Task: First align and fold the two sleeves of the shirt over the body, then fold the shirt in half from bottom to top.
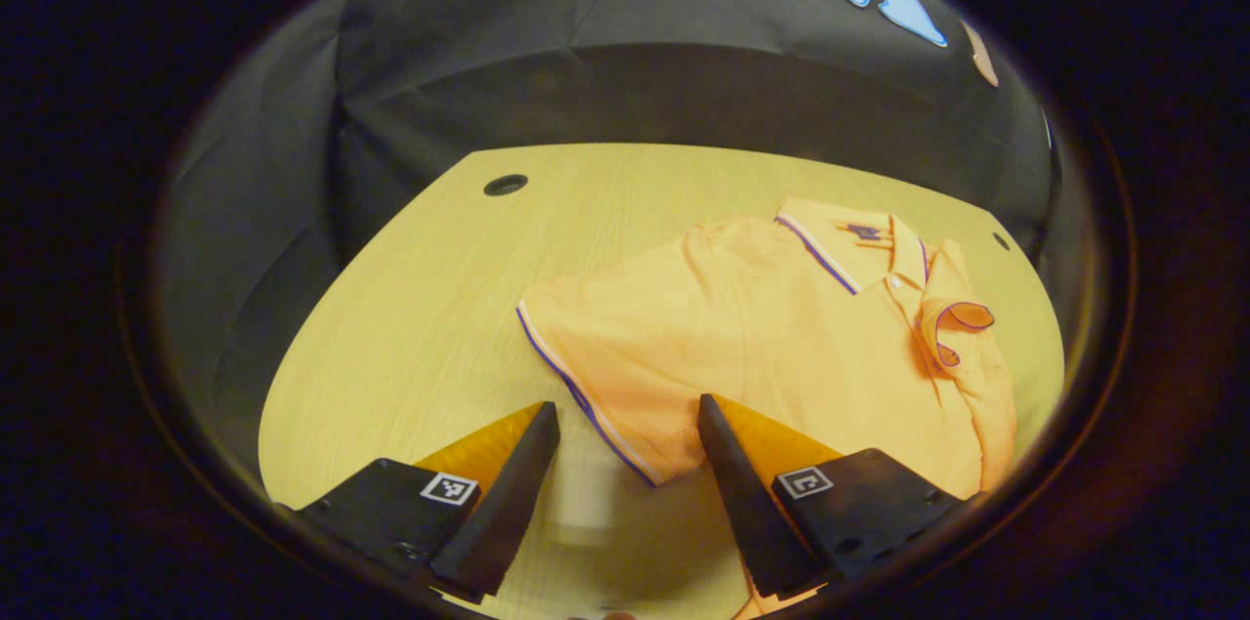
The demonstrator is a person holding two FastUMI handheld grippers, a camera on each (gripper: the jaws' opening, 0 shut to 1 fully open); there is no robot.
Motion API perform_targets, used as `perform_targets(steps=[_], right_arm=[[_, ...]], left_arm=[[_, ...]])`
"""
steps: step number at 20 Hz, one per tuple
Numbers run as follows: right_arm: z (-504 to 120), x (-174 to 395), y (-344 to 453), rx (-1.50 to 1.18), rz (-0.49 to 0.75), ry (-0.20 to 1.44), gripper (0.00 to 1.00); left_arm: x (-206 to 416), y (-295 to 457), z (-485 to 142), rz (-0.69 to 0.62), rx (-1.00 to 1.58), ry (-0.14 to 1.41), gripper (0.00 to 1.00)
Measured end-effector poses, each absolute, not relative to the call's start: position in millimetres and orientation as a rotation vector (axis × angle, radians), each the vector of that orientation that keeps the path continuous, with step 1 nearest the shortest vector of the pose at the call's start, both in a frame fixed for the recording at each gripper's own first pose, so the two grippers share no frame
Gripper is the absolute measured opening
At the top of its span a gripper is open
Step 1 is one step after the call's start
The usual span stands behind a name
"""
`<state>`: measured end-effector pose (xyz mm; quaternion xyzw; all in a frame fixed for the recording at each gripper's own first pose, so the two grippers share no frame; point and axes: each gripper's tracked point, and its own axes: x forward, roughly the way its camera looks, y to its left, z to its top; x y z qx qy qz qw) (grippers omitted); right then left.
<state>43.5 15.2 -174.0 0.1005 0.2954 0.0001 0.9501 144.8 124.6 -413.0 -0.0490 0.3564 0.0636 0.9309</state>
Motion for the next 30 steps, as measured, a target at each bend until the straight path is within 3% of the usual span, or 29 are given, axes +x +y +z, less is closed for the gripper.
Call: perform_targets(steps=[5, 6, 7, 8, 10, 12, 13, 22, 30], right_arm=[[-178, 41, 11, 0.221, -0.022, 0.610, 0.46], [-178, 43, 11, 0.223, -0.024, 0.610, 0.46], [-177, 42, 10, 0.226, -0.023, 0.608, 0.46], [-177, 42, 11, 0.227, -0.021, 0.609, 0.46], [-178, 43, 13, 0.228, -0.017, 0.613, 0.46], [-176, 42, 12, 0.230, -0.017, 0.608, 0.46], [-176, 40, 11, 0.231, -0.018, 0.608, 0.46], [-176, 37, -4, 0.243, -0.051, 0.595, 0.46], [-181, 27, -16, 0.266, -0.078, 0.592, 0.46]], left_arm=[[141, 120, -414, 0.137, -0.099, 0.730, 0.92], [144, 117, -414, 0.126, -0.099, 0.722, 0.80], [145, 115, -414, 0.119, -0.096, 0.714, 0.75], [147, 114, -415, 0.118, -0.099, 0.711, 0.52], [148, 112, -415, 0.125, -0.101, 0.708, 0.22], [149, 111, -414, 0.126, -0.073, 0.713, 0.19], [152, 111, -414, 0.120, -0.062, 0.718, 0.10], [173, 86, -382, 0.032, 0.079, 0.673, 0.09], [192, -24, -326, -0.196, 0.181, 0.543, 0.09]])
